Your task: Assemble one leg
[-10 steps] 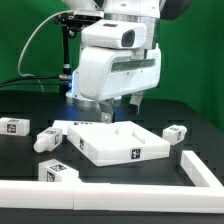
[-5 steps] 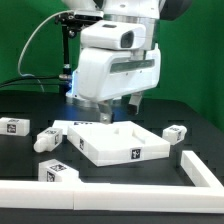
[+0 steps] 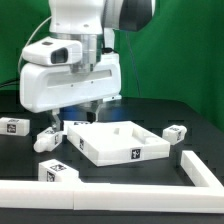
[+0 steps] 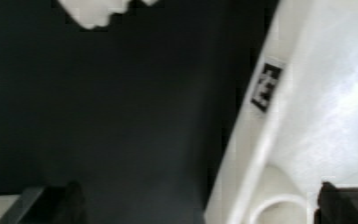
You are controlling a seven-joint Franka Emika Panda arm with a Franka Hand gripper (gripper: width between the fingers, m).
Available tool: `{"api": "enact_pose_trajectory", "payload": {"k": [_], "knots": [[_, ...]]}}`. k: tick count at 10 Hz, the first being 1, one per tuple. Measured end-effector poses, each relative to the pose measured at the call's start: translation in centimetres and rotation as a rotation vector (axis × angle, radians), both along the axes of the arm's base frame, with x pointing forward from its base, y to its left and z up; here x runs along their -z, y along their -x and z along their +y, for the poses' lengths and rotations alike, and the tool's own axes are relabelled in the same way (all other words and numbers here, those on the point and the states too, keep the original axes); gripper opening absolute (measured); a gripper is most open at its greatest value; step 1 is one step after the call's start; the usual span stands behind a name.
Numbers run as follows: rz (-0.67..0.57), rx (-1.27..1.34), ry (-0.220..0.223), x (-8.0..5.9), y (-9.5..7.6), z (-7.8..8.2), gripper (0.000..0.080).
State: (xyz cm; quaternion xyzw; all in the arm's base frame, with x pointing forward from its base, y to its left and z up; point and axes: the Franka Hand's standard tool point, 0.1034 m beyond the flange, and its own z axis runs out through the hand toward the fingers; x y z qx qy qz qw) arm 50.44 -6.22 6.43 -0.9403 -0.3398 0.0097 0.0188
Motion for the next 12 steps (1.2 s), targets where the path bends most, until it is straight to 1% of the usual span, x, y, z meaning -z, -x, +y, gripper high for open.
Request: {"api": "enact_pose_trajectory", "payload": {"k": [3,4,5,6,7,8,9,10,11,12], "knots": [[0.000,0.000,0.001,0.2,0.1,0.0,0.0650],[-0.046,0.038,0.013,1.0,0.0,0.3,0.0650],[-0.055,0.042,0.020,2.7,0.6,0.3,0.0650],[-0.040,0.061,0.021,4.0,0.9,-0.2,0.0650],[-0.047,0.091,0.022,5.0,1.1,-0.1,0.0650],[-0.042,0.103,0.017,5.6,1.3,0.6,0.0650],[-0.041,0.097,0.016,5.7,1.3,1.0,0.0650],[-0.041,0.098,0.017,5.7,1.3,0.8,0.0620],[-0.040,0.098,0.017,5.7,1.3,0.8,0.0620],[-0.040,0.098,0.017,5.7,1.3,0.8,0.0442]]}}
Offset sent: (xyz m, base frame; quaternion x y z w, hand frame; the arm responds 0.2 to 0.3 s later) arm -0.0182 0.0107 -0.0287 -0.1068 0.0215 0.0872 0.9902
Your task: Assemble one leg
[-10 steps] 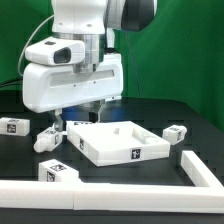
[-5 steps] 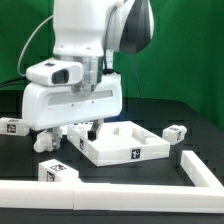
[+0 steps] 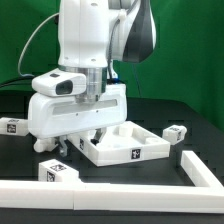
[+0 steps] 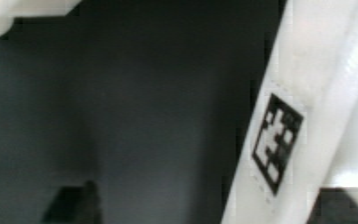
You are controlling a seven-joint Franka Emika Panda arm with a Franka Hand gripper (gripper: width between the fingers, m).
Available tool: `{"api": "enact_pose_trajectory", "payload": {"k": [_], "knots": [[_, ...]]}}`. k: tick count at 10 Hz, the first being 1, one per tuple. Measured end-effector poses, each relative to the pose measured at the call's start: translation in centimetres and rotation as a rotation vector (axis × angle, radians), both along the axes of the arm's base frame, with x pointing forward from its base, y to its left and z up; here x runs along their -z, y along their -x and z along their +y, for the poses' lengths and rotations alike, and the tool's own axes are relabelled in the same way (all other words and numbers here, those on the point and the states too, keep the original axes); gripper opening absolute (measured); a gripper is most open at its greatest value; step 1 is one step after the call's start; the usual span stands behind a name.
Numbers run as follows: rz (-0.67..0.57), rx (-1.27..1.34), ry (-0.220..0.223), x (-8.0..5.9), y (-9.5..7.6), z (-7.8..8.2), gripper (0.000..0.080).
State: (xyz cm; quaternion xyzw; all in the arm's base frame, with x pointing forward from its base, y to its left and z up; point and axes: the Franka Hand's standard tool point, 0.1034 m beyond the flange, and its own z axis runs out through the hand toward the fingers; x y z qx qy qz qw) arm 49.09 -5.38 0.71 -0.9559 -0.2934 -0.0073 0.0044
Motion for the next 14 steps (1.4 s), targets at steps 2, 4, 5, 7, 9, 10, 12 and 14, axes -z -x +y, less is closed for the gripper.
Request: {"api": "enact_pose_trajectory", "payload": {"k": [2,4,5,7,9,10,12,14], "knots": [[0.000,0.000,0.000,0.0,0.0,0.0,0.0260],[0.000,0.001,0.000,0.0,0.0,0.0,0.0119],[0.008,0.035,-0.003,0.0,-0.1,-0.1,0.0052],[0.017,0.195,-0.005,-0.2,-1.1,0.2,0.0053],[0.018,0.359,-0.011,-0.1,-2.7,2.0,0.0053],[0.025,0.420,-0.022,-0.2,-3.8,2.1,0.0053],[0.019,0.385,-0.020,0.0,-3.6,2.0,0.0054],[0.019,0.384,-0.020,0.0,-3.6,2.0,0.0054]]}}
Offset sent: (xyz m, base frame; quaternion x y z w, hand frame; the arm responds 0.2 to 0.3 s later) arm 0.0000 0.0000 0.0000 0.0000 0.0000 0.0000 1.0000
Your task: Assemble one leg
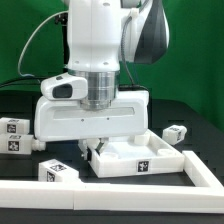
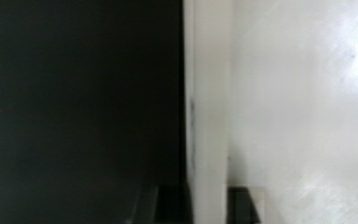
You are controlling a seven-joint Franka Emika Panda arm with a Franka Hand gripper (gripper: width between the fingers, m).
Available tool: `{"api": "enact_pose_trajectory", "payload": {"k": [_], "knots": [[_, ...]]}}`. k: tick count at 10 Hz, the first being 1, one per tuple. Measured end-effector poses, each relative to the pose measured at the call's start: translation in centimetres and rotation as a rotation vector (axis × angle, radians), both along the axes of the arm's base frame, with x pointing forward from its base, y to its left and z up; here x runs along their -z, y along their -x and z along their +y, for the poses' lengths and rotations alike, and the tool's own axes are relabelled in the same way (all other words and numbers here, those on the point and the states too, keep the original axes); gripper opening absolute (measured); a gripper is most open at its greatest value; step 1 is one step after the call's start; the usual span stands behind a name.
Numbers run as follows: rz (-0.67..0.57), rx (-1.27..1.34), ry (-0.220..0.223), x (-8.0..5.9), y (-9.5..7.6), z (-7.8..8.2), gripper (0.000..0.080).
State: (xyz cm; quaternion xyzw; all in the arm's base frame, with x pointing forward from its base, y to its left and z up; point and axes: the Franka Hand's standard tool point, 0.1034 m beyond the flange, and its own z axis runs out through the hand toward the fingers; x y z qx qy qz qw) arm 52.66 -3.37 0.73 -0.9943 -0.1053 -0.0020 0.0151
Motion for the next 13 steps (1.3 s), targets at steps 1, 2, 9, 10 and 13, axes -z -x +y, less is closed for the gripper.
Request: {"api": "enact_pose_trajectory", "payload": {"k": [1,2,9,10,13], "knots": [[0.000,0.000,0.000,0.0,0.0,0.0,0.0054],[-0.001,0.030,-0.002,0.0,-0.2,0.0,0.0054],[-0.053,0.332,0.003,-0.1,-5.9,0.6,0.0056],[-0.052,0.331,0.003,-0.1,-5.9,0.6,0.0056],[-0.054,0.323,0.004,-0.1,-6.1,0.7,0.0055]]}}
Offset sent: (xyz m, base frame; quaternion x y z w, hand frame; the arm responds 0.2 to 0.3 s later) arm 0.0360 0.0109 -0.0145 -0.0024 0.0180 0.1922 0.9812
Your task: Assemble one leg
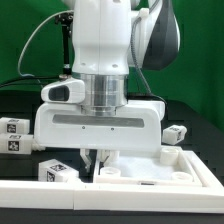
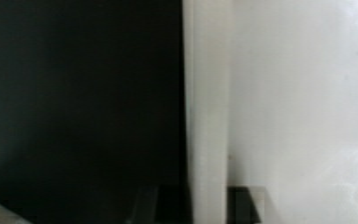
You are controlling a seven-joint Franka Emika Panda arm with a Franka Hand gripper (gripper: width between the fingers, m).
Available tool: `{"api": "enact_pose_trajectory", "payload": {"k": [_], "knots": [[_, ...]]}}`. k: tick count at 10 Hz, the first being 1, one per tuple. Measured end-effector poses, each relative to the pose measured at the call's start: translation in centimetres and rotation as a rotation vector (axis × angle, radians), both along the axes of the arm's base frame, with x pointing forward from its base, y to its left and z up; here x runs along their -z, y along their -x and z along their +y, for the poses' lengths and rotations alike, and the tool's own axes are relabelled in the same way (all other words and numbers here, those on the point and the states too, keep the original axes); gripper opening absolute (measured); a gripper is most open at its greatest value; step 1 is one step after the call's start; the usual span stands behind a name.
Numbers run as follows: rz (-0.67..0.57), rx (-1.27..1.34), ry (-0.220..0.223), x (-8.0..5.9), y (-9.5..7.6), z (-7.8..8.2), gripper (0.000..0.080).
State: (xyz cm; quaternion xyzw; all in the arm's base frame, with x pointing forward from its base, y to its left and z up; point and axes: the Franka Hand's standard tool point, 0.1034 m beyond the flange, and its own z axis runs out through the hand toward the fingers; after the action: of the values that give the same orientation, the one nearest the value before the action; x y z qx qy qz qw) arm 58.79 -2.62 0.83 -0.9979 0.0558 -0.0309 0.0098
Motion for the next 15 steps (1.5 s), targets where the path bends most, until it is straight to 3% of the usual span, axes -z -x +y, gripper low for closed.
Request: {"api": "enact_pose_trajectory", "payload": {"k": [2,7,9,10,11,12,13,14,15], "knots": [[-0.005,-0.017,0.004,0.0,-1.6,0.5,0.0058],[0.032,-0.031,0.010,0.1,-1.6,0.4,0.0058],[0.032,-0.032,0.010,0.0,-1.6,0.6,0.0370],[0.030,-0.041,0.005,-0.8,-1.2,1.5,0.0370],[0.032,-0.048,-0.002,-2.6,0.1,2.8,0.0550],[0.049,-0.056,-0.009,-4.3,1.2,4.2,0.0619],[0.063,-0.036,-0.015,-5.3,1.5,5.0,0.0619],[0.066,-0.071,-0.016,-6.0,1.2,5.4,0.0643],[0.061,-0.172,-0.011,-5.6,1.2,5.1,0.0648]]}}
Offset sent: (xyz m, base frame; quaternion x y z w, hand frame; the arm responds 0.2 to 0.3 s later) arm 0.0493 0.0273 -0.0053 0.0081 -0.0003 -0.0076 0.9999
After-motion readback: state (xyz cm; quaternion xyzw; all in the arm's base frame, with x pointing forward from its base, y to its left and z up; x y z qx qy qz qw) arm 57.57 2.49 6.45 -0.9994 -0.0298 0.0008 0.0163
